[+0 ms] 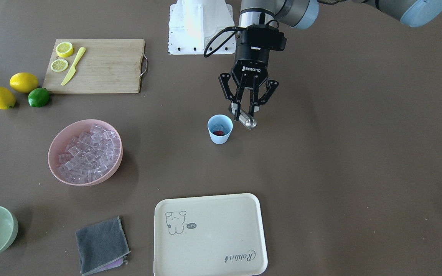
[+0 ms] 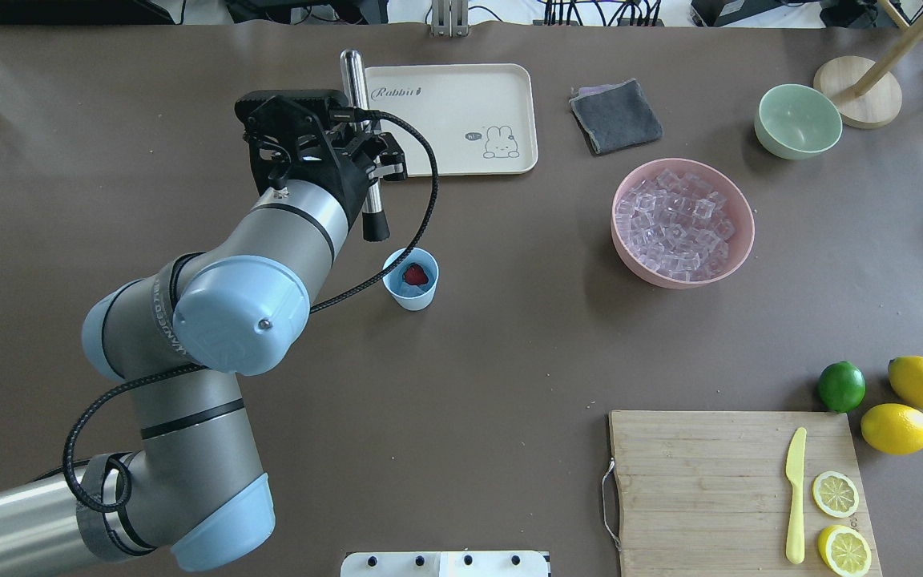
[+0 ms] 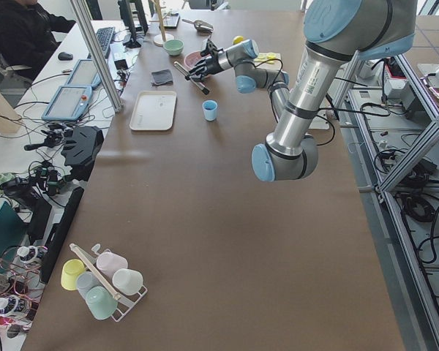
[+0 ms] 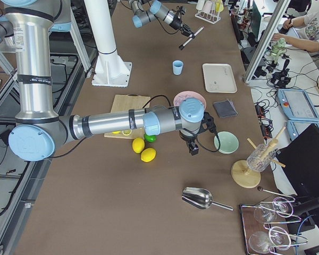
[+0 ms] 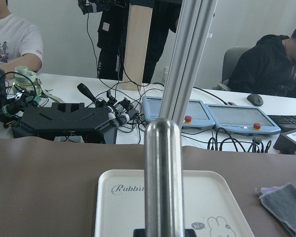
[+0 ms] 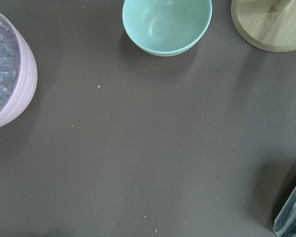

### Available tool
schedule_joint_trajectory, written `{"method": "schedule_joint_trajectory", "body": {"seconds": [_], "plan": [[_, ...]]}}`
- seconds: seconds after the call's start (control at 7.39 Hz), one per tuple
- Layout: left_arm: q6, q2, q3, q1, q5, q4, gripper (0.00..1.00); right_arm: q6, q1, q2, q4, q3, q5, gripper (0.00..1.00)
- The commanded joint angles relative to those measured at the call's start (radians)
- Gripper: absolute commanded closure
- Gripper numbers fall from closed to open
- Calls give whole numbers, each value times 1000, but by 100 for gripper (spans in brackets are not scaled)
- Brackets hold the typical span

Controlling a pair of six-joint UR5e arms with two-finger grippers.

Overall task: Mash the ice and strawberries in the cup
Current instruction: 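Lift the pestle with the left gripper and bring it over the cup, then press the pestle down into the cup with the left gripper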

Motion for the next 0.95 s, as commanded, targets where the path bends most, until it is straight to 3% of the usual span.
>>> {"method": "schedule_joint_trajectory", "body": {"seconds": [0.0, 0.14, 0.27, 0.81], "plan": [[-37, -22, 136, 22, 19, -41, 100, 0, -1, 2, -1, -1, -1, 1], [-36, -22, 219, 23, 18, -143, 100, 0, -1, 0, 1, 2, -1, 1], [-36, -23, 236, 24, 18, -167, 100, 0, -1, 0, -1, 2, -1, 1], [-37, -36, 237, 96, 65, -164, 100, -1, -1, 0, -1, 0, -3, 1]]}}
